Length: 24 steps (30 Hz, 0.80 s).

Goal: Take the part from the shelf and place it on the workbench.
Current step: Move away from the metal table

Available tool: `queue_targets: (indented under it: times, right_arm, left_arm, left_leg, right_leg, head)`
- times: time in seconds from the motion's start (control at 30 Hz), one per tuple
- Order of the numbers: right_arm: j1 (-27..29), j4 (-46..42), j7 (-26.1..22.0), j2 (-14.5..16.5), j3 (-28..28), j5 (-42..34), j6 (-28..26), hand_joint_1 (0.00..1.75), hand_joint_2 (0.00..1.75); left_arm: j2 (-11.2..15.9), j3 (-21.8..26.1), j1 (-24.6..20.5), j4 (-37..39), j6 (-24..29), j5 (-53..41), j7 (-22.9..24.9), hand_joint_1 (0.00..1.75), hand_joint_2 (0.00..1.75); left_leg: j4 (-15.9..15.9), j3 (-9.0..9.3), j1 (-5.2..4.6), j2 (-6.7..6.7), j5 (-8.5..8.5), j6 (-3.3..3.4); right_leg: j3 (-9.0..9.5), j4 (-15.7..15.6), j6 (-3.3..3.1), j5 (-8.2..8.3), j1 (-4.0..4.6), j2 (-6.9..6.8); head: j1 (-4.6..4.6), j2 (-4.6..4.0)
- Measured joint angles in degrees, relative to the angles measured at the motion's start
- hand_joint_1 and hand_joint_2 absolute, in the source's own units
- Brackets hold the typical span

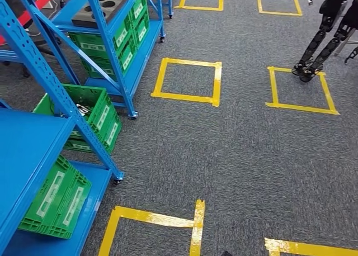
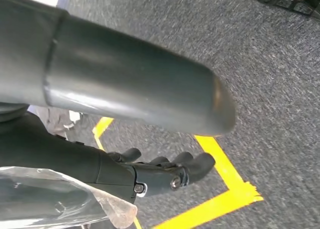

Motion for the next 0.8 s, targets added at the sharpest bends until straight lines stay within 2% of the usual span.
queue_targets:
  times: [0.07,0.1,0.13,0.17,0.2,0.23,0.27,0.3,0.33,0.37,0.4,0.43,0.47,0.5,0.53,0.6,0.63,0.67,0.7,0.73,0.77,0.8]
  right_arm:
    - [0.1,0.0,0.0,0.0,0.0,0.1,0.2,0.0,0.0]
    - [0.2,0.0,-0.1,-0.1,0.0,0.2,0.3,0.0,0.0]
    - [0.3,0.0,-0.1,-0.1,0.0,0.2,0.5,0.0,0.0]
    - [0.3,0.0,-0.1,-0.2,0.0,0.2,0.6,0.0,0.0]
    - [0.2,0.0,-0.1,-0.2,0.0,0.3,0.7,0.0,0.0]
    - [0.1,0.0,-0.1,-0.2,0.0,0.4,0.8,0.0,0.0]
    - [0.0,0.0,-0.2,-0.2,0.0,0.4,0.9,0.0,0.0]
    - [0.0,0.0,-0.2,-0.2,0.0,0.5,1.0,0.0,0.0]
    - [0.0,0.0,-0.3,-0.2,0.0,0.6,1.0,0.0,0.0]
    - [-0.1,0.0,-0.3,-0.2,0.0,0.6,1.0,0.0,0.0]
    - [-0.1,0.0,-0.3,-0.2,0.0,0.7,1.1,0.0,0.0]
    - [-0.3,0.0,-0.3,-0.2,0.0,0.7,1.1,0.0,0.0]
    - [-0.4,0.0,-0.3,-0.2,0.0,0.7,1.1,0.0,0.0]
    - [-0.6,0.0,-0.4,-0.2,0.0,0.7,1.1,0.0,0.0]
    - [-0.7,0.0,-0.4,-0.2,0.0,0.7,1.1,0.0,0.0]
    - [-0.6,0.0,-0.4,-0.3,0.0,0.7,1.1,0.0,0.0]
    - [-0.5,0.0,-0.4,-0.3,0.0,0.7,1.1,0.0,0.0]
    - [-0.4,0.0,-0.4,-0.3,0.0,0.7,1.2,0.0,0.0]
    - [-0.3,0.0,-0.4,-0.3,0.0,0.8,1.2,0.0,0.0]
    - [-0.2,0.0,-0.4,-0.3,0.0,0.8,1.3,0.0,0.0]
    - [-0.2,0.0,-0.4,-0.4,0.0,0.8,1.3,0.0,0.0]
    - [-0.2,0.0,-0.4,-0.4,0.0,0.8,1.3,0.0,0.0]
  left_arm:
    - [-0.4,0.0,-0.4,0.9,-0.3,0.3,0.1,0.0,0.0]
    - [-0.6,0.0,-0.7,1.4,-0.4,0.4,0.1,0.0,0.0]
    - [-0.8,0.0,-0.9,1.9,-0.4,0.5,0.2,0.0,0.0]
    - [-1.0,0.0,-1.0,2.4,-0.4,0.7,0.4,0.0,0.0]
    - [-1.2,0.0,-1.1,3.0,-0.4,0.8,0.5,0.0,0.0]
    - [-1.3,0.0,-1.2,3.4,-0.4,0.9,0.7,0.0,0.0]
    - [-1.4,0.0,-1.3,3.9,-0.4,1.0,0.8,0.0,0.0]
    - [-1.5,0.0,-1.4,4.3,-0.4,1.0,0.9,0.0,0.0]
    - [-1.7,0.0,-1.6,4.6,-0.4,1.0,0.9,0.0,0.0]
    - [-1.7,0.0,-1.8,4.9,-0.4,1.0,0.9,0.0,0.0]
    - [-1.8,0.0,-1.9,5.1,-0.4,1.0,0.9,0.0,0.0]
    - [-1.9,0.0,-2.0,5.4,-0.4,1.0,0.9,0.0,0.0]
    - [-2.0,0.0,-1.9,5.6,-0.4,1.0,0.9,0.0,0.0]
    - [-2.1,0.0,-1.9,5.8,-0.4,1.0,0.9,0.0,0.0]
    - [-2.1,0.0,-2.0,6.0,-0.4,1.1,0.9,0.0,0.0]
    - [-2.4,0.0,-2.3,6.2,-0.4,1.1,0.9,0.0,0.0]
    - [-2.5,0.0,-2.4,6.3,-0.4,1.1,1.0,0.0,0.0]
    - [-2.5,0.0,-2.4,6.4,-0.4,1.2,1.0,0.0,0.0]
    - [-2.6,0.0,-2.4,6.5,-0.4,1.2,1.0,0.0,0.0]
    - [-2.6,0.0,-2.4,6.7,-0.4,1.3,1.1,0.0,0.0]
    - [-2.6,0.0,-2.4,6.8,-0.4,1.4,1.3,0.0,0.0]
    - [-2.7,0.0,-2.5,6.9,-0.4,1.4,1.5,0.0,0.0]
  left_leg:
    - [5.7,-2.6,-0.17,3.8,-3.15,-0.4]
    - [9.7,-4.49,-0.13,4.86,-4.96,-0.56]
    - [13.1,-6.12,-0.07,5.28,-6.18,-0.67]
    - [15.0,-7.0,-0.01,5.47,-6.42,-0.73]
    - [14.6,-6.77,0.03,5.62,-5.54,-0.73]
    - [12.0,-5.41,0.03,5.98,-3.71,-0.63]
    - [8.0,-3.31,-0.06,6.94,-1.54,-0.39]
    - [4.0,-1.22,-0.35,8.38,-0.05,-0.11]
    - [1.0,0.3,-0.6,9.58,0.82,0.24]
    - [-0.7,1.05,-0.85,10.35,1.02,0.55]
    - [-1.1,1.13,-1.06,10.34,0.78,0.8]
    - [-1.2,1.02,-1.03,9.65,0.86,1.11]
    - [-1.5,1.1,-0.93,8.97,1.0,1.41]
    - [-1.8,1.21,-0.77,8.34,1.16,1.77]
    - [-2.0,1.34,-0.56,7.69,1.34,2.1]
    - [-2.1,1.35,-0.32,6.28,1.51,2.48]
    - [-2.1,1.3,-0.31,5.5,1.52,2.52]
    - [-2.1,1.3,-0.32,4.66,1.53,2.54]
    - [-2.1,1.32,-0.31,3.8,1.52,2.53]
    - [-2.0,1.35,-0.28,2.94,1.5,2.49]
    - [-1.9,1.38,-0.21,2.07,1.44,2.37]
    - [-1.7,1.35,-0.14,1.31,1.33,2.16]
  right_leg:
    - [0.3,-0.3,-0.65,-0.05,0.11,-1.85]
    - [0.39,-0.3,-0.87,-0.18,0.21,-2.85]
    - [0.47,-0.3,-0.98,-0.31,0.3,-3.84]
    - [0.59,-0.3,-1.04,-0.44,0.36,-4.77]
    - [0.76,-0.3,-1.04,-0.58,0.4,-5.59]
    - [1.01,-0.3,-1.0,-0.74,0.43,-6.34]
    - [1.33,-0.3,-0.9,-0.94,0.47,-7.04]
    - [1.59,-0.2,-0.67,-1.21,0.61,-7.69]
    - [1.81,-0.2,-0.38,-1.46,0.74,-8.32]
    - [2.0,-0.2,-0.08,-1.67,0.88,-8.96]
    - [2.14,-0.2,0.23,-1.81,0.98,-9.61]
    - [2.42,-0.3,0.5,-1.88,0.99,-10.27]
    - [2.57,-0.3,0.79,-2.13,0.9,-10.17]
    - [2.38,0.4,1.05,-2.78,0.8,-9.04]
    - [1.68,2.1,1.29,-3.92,0.7,-7.35]
    - [-1.85,9.2,1.55,-7.35,0.56,-3.81]
    - [-3.92,13.1,1.63,-8.7,0.55,-3.15]
    - [-5.6,15.8,1.68,-9.22,0.55,-2.89]
    - [-6.42,16.5,1.7,-8.61,0.55,-2.81]
    - [-6.2,15.0,1.71,-6.91,0.51,-2.68]
    - [-5.09,11.7,1.73,-4.43,0.4,-2.21]
    - [-3.62,7.9,1.78,-2.43,0.18,-0.89]
  head:
    - [-0.33,0.0]
    - [-0.47,0.0]
    - [-0.49,0.0]
    - [-0.49,0.0]
    - [-0.49,0.0]
    - [-0.5,0.0]
    - [-0.5,0.0]
    - [-0.51,-0.01]
    - [-0.5,-0.01]
    - [-0.45,-0.01]
    - [-0.4,-0.01]
    - [-0.39,-0.01]
    - [-0.34,-0.01]
    - [-0.29,0.0]
    - [-0.15,0.0]
    - [0.26,0.0]
    - [0.4,0.0]
    - [0.46,0.0]
    - [0.49,0.0]
    - [0.5,0.0]
    - [0.49,0.0]
    - [0.5,0.0]
